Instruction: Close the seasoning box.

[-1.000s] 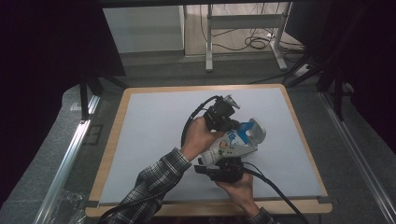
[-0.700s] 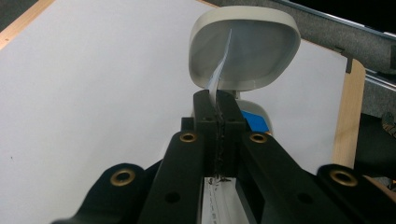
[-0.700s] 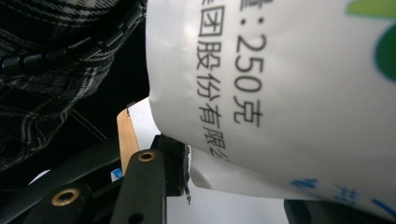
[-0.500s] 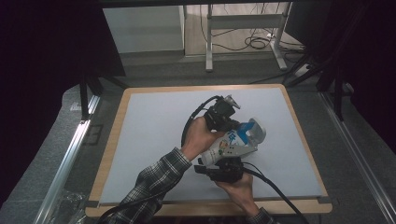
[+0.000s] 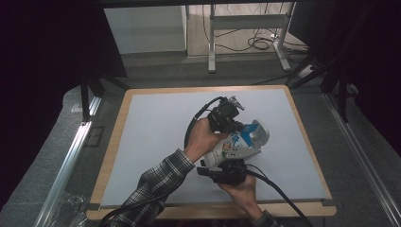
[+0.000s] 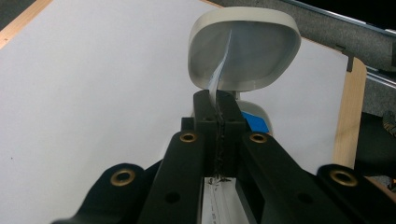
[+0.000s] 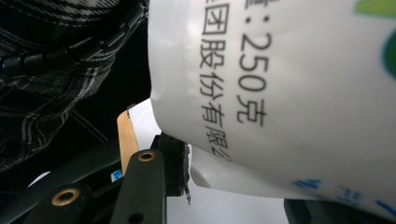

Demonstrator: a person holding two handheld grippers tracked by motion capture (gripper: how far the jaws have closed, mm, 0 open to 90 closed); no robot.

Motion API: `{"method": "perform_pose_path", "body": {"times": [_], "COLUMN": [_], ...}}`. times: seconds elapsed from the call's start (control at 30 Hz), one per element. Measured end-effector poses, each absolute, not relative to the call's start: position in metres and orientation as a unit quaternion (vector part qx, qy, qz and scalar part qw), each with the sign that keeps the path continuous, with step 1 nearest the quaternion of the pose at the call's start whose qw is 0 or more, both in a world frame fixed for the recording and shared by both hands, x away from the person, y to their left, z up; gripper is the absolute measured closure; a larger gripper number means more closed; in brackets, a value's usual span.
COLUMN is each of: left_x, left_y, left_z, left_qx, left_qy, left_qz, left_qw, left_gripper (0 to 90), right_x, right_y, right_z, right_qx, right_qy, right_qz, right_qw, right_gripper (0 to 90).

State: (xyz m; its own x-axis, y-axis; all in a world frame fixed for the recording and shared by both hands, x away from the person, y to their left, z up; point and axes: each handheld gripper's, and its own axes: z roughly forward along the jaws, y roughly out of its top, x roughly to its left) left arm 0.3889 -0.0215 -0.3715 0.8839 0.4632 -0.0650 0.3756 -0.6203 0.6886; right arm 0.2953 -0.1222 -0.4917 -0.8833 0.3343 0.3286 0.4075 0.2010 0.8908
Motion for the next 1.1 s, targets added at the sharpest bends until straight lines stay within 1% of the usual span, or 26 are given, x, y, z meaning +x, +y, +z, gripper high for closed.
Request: {"method": "perform_pose_path", "body": {"times": [1.1], "left_x": [0.3876], "left_y": [-0.0251], "left_z": [-0.3683], "left_qx": [0.900], "left_qy": [0.234], "left_qz": [0.062], "left_qw": [0.362], "left_gripper": [89.5], "right_x": [0.2947], "right_y": [-0.1222], "right_z": [-0.4901], "right_qx": [-0.238], "right_qy": [-0.771], "right_qz": [-0.590], "right_qw": [0.029], "right_gripper": [62.0]}}
